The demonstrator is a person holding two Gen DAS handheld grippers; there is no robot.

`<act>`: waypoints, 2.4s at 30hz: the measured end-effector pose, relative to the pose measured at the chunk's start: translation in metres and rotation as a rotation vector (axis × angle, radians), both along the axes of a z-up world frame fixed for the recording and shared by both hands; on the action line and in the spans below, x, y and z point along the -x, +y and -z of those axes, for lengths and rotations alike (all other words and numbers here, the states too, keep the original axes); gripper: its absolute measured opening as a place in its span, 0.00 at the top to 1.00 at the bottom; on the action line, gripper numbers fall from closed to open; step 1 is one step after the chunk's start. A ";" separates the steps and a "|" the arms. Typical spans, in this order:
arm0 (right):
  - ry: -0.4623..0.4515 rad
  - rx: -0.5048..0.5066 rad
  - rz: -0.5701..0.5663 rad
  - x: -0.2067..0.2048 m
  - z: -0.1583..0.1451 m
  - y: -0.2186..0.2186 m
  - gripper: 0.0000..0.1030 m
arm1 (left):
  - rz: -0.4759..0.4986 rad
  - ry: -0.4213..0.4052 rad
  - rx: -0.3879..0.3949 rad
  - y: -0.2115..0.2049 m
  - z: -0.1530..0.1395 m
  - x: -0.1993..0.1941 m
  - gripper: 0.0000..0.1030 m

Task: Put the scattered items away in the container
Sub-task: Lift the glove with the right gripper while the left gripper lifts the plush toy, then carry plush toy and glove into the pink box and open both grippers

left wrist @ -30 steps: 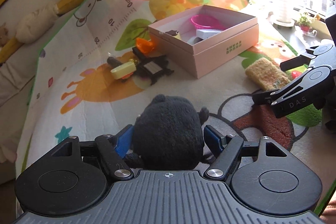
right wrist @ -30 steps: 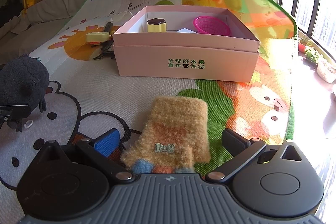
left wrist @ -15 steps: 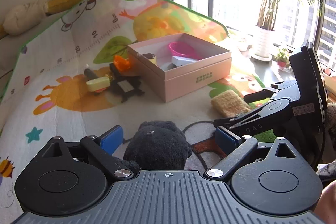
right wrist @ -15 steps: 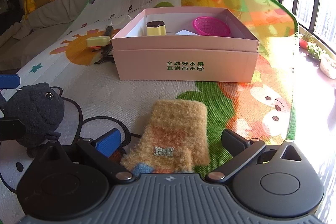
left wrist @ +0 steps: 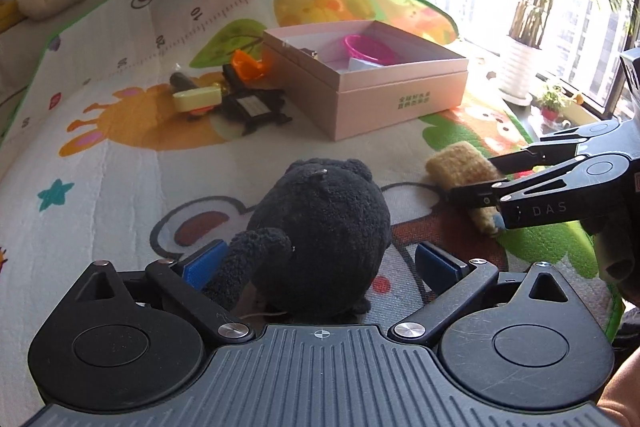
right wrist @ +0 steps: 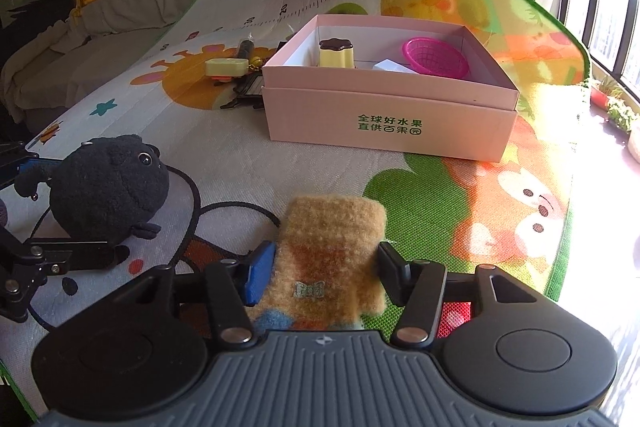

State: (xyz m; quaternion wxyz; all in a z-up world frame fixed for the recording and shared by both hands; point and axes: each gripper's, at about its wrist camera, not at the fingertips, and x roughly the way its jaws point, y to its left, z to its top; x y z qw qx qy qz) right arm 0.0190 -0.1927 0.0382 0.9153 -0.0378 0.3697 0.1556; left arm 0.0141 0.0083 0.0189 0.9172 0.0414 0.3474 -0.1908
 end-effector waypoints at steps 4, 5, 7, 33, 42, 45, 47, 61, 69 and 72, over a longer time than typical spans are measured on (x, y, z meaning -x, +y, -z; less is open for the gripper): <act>-0.018 0.018 0.002 0.007 0.002 -0.004 0.46 | 0.082 -0.042 0.104 0.002 -0.011 0.018 0.01; -0.022 0.020 0.002 0.008 0.002 -0.004 0.46 | 0.094 -0.059 0.105 0.003 -0.013 0.022 0.01; -0.029 0.029 -0.002 0.009 0.003 -0.004 0.45 | 0.108 -0.086 0.089 0.002 -0.016 0.030 0.01; 0.032 -0.099 0.017 0.013 -0.027 -0.050 0.70 | 0.102 -0.139 -0.038 -0.045 -0.032 0.003 0.27; -0.021 -0.178 0.037 -0.001 -0.051 -0.075 0.64 | 0.109 -0.331 0.027 -0.062 -0.111 -0.034 0.27; 0.005 -0.147 0.035 0.004 -0.032 -0.065 0.37 | 0.109 -0.305 0.040 -0.063 -0.106 -0.034 0.26; 0.027 -0.133 0.023 0.005 -0.020 -0.056 0.29 | 0.110 -0.258 0.042 -0.063 -0.096 -0.033 0.26; 0.023 -0.092 0.025 -0.007 -0.022 -0.056 0.74 | 0.072 -0.060 0.193 -0.042 -0.074 -0.075 0.26; -0.027 -0.229 0.104 -0.025 -0.069 -0.096 0.75 | 0.116 -0.228 0.278 -0.059 -0.129 -0.132 0.26; -0.072 -0.230 0.130 -0.032 -0.084 -0.103 0.74 | 0.097 -0.201 0.330 -0.063 -0.122 -0.164 0.24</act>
